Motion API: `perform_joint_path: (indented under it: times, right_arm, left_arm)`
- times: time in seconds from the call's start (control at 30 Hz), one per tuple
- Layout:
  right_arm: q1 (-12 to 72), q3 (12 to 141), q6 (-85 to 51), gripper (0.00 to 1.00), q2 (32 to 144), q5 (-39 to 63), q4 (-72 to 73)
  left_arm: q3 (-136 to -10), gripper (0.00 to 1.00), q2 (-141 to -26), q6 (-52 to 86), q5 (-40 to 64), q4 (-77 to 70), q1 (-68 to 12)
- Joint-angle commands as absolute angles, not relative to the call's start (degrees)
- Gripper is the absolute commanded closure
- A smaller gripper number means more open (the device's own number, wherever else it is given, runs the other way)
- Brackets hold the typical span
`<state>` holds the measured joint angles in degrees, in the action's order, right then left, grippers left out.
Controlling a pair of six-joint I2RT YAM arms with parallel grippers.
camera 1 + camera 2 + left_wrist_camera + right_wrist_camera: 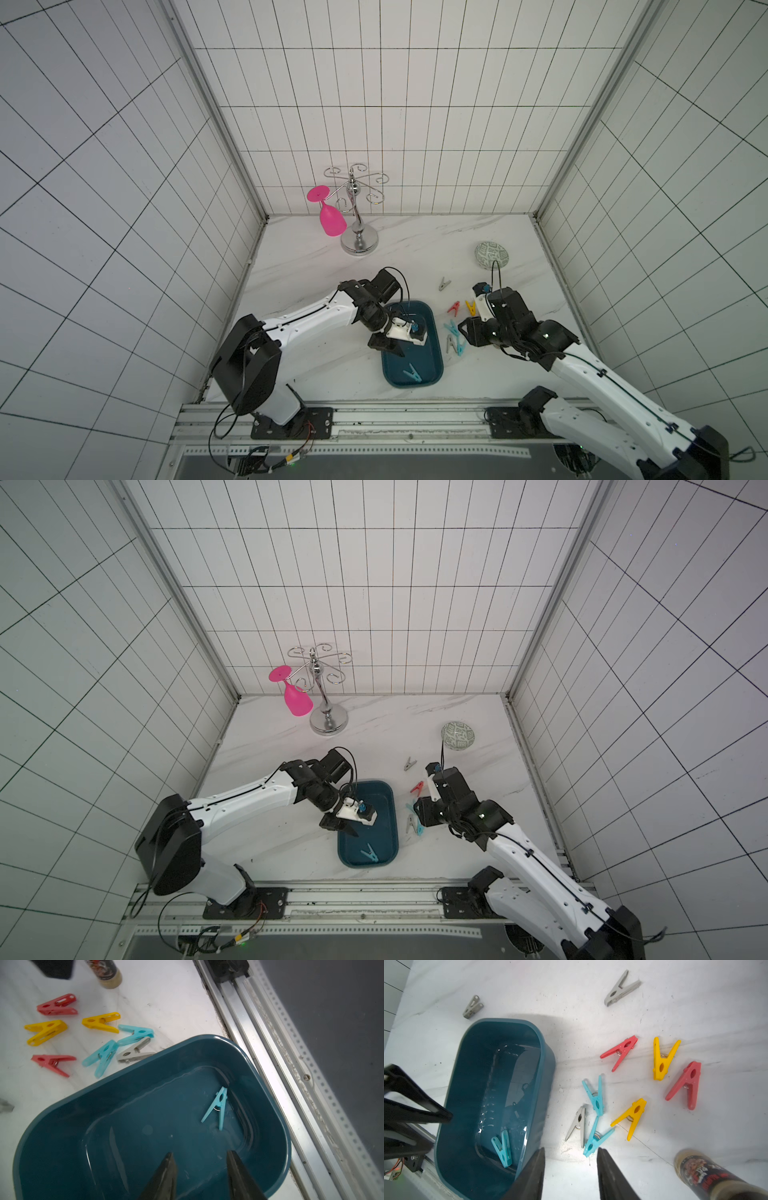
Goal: Take the clothespins out of the storage box
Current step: Pick up the clothespin from the storage box.
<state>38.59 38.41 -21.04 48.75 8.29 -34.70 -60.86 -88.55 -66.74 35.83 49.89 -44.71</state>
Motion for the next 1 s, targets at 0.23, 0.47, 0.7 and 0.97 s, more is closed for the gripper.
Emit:
perform_joint_path:
  times: [0.23,0.47,0.7,0.97]
  right_arm:
    - [38.4,35.8,-21.8,0.56,44.6,9.1,-35.8]
    - [38.4,35.9,-21.2,0.56,44.6,9.7,-35.9]
    - [38.4,35.6,-21.1,0.56,44.3,9.7,-35.9]
    - [38.4,35.4,-21.2,0.56,44.0,9.3,-35.8]
  left_arm:
    - [-59.8,0.67,-95.2,-76.9,30.5,42.7,-49.0]
    - [-59.2,0.67,-97.6,-76.3,28.3,39.7,-50.8]
    - [-58.8,0.67,-99.4,-75.7,27.6,38.8,-51.9]
    - [-57.9,0.71,-101.5,-75.7,26.5,38.3,-53.3]
